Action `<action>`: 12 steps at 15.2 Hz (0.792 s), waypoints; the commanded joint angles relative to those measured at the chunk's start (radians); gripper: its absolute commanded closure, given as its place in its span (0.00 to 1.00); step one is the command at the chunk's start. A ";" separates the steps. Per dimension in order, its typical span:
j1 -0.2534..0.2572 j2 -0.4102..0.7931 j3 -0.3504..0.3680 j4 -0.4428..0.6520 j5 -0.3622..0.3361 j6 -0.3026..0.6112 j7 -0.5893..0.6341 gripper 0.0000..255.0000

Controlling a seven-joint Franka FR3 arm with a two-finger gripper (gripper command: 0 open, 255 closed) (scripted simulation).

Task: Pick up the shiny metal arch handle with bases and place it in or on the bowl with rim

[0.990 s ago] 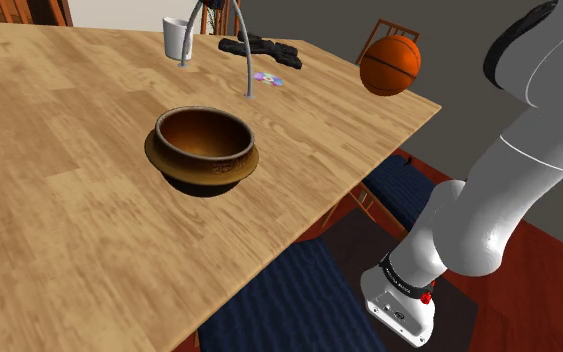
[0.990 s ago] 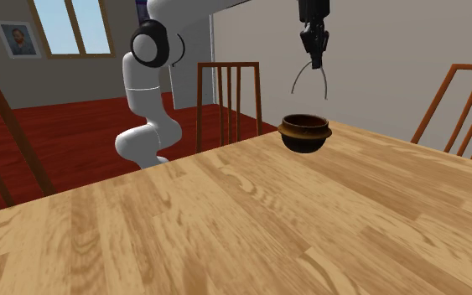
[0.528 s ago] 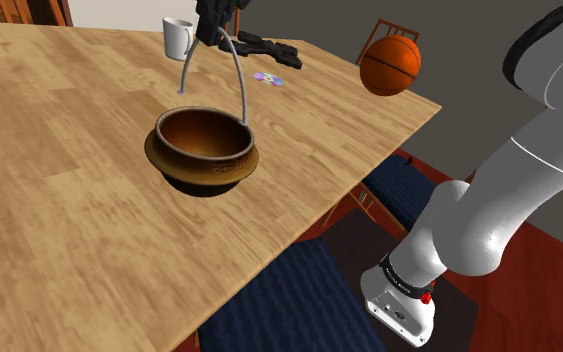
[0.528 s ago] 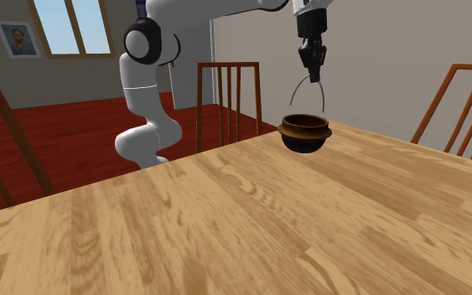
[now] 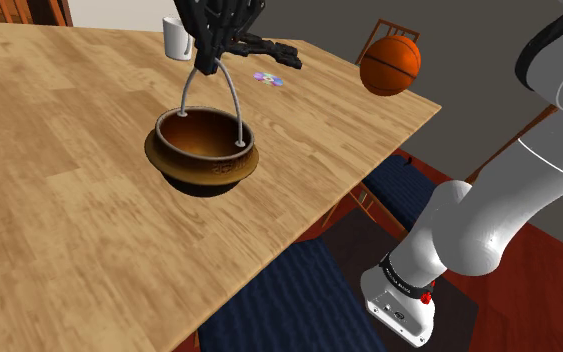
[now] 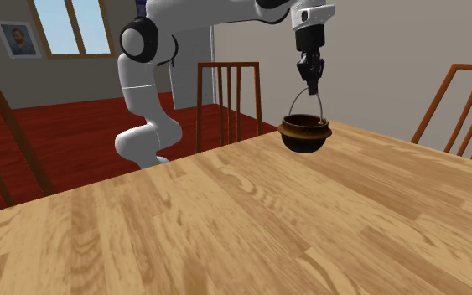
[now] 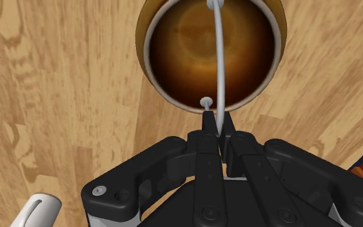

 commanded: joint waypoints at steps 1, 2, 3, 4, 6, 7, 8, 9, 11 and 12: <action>0.000 -0.002 -0.001 -0.006 0.001 0.004 -0.001 1.00; 0.000 -0.002 -0.001 -0.006 0.001 0.004 -0.001 1.00; 0.000 -0.002 -0.001 -0.006 0.001 0.004 -0.001 1.00; 0.000 -0.002 -0.001 -0.006 0.001 0.004 -0.001 1.00; 0.000 -0.002 -0.001 -0.006 0.001 0.005 -0.001 0.00; 0.000 -0.002 -0.001 -0.006 0.001 0.005 -0.001 0.00; 0.000 -0.002 -0.001 -0.006 0.001 0.005 -0.001 0.00; 0.000 -0.002 -0.001 -0.006 0.001 0.005 -0.001 0.00; 0.000 -0.002 -0.001 -0.006 0.001 0.005 -0.001 0.00; 0.001 0.005 0.003 0.036 -0.003 -0.032 0.001 0.00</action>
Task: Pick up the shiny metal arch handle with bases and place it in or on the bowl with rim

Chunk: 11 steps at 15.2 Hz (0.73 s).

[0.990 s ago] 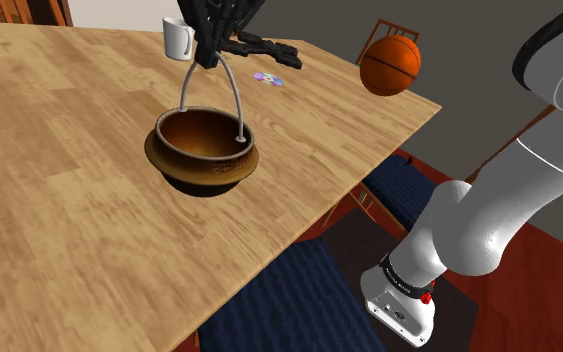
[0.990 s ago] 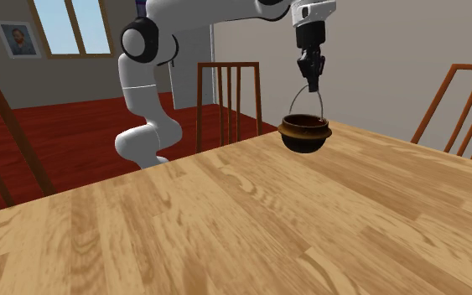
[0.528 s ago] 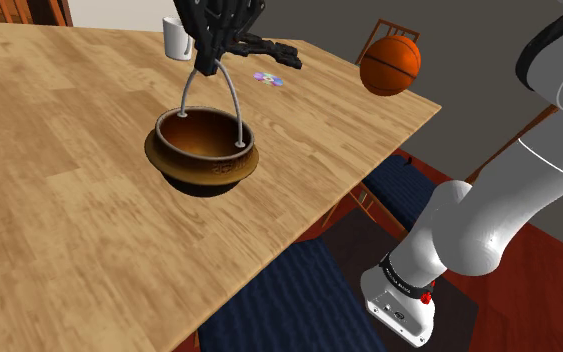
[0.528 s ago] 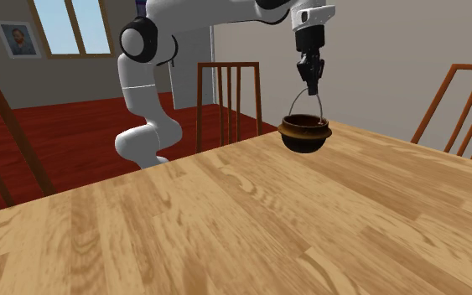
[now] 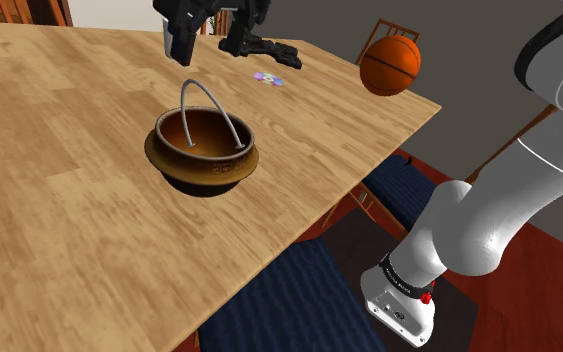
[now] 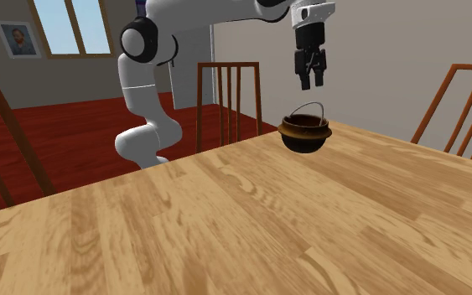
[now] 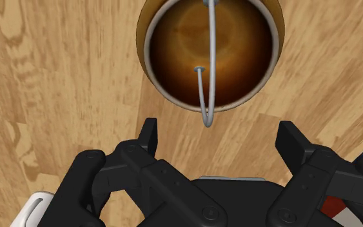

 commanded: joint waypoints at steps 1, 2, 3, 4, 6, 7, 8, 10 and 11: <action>0.002 0.012 0.005 0.065 -0.007 -0.055 0.003 0.00; 0.005 0.024 0.011 0.113 -0.014 -0.094 0.007 0.00; 0.008 0.036 0.016 0.153 -0.021 -0.124 0.010 0.00; 0.008 0.036 0.016 0.153 -0.021 -0.124 0.010 0.00; 0.008 0.036 0.016 0.153 -0.021 -0.124 0.010 0.00; 0.008 0.036 0.016 0.153 -0.021 -0.124 0.010 0.00; 0.008 0.036 0.016 0.153 -0.021 -0.124 0.010 0.00; 0.008 0.036 0.016 0.153 -0.021 -0.124 0.010 0.00; 0.008 0.036 0.016 0.153 -0.021 -0.124 0.010 0.00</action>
